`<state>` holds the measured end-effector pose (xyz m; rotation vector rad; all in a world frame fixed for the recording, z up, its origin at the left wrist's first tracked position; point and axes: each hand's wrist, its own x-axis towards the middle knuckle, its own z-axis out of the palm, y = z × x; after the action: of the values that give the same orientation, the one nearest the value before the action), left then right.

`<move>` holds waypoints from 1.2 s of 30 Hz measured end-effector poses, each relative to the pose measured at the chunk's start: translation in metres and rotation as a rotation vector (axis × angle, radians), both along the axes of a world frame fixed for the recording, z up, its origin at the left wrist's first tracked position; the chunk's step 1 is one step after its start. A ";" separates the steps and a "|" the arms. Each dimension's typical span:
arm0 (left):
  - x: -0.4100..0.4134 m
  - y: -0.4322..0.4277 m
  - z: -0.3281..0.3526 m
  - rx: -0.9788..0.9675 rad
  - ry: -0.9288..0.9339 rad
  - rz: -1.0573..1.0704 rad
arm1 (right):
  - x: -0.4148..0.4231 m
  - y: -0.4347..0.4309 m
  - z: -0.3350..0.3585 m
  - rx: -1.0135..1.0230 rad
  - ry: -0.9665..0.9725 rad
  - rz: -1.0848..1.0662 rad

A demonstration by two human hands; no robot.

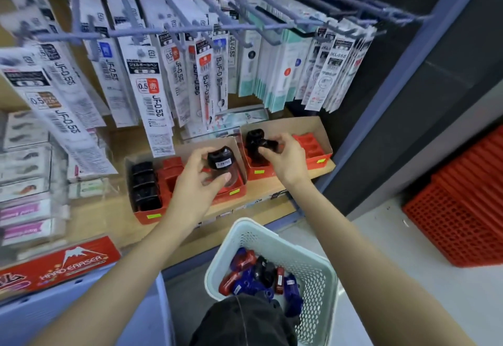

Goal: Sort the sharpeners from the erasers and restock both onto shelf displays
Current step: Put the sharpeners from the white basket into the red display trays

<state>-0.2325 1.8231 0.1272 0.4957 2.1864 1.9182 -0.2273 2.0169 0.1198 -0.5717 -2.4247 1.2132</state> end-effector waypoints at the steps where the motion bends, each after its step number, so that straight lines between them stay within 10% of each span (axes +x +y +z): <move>1: 0.000 0.000 -0.001 -0.002 -0.001 -0.001 | 0.000 0.000 -0.006 0.036 -0.028 0.016; 11: -0.005 0.000 -0.013 -0.076 -0.048 0.034 | 0.004 -0.001 -0.019 0.314 -0.128 0.097; 19: -0.008 0.029 -0.009 0.007 -0.020 -0.067 | 0.049 -0.005 0.002 -0.357 0.096 0.215; 25: -0.012 0.063 -0.005 -0.002 0.073 -0.169 | 0.039 -0.002 0.018 -0.267 0.171 0.246; 36: -0.029 0.057 -0.050 -0.854 0.725 -0.105 | -0.030 0.060 -0.008 0.057 0.135 0.063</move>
<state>-0.2618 1.8799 0.0773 1.1931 3.0011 0.6158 -0.2573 2.0764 0.1118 -0.3863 -2.3707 1.1643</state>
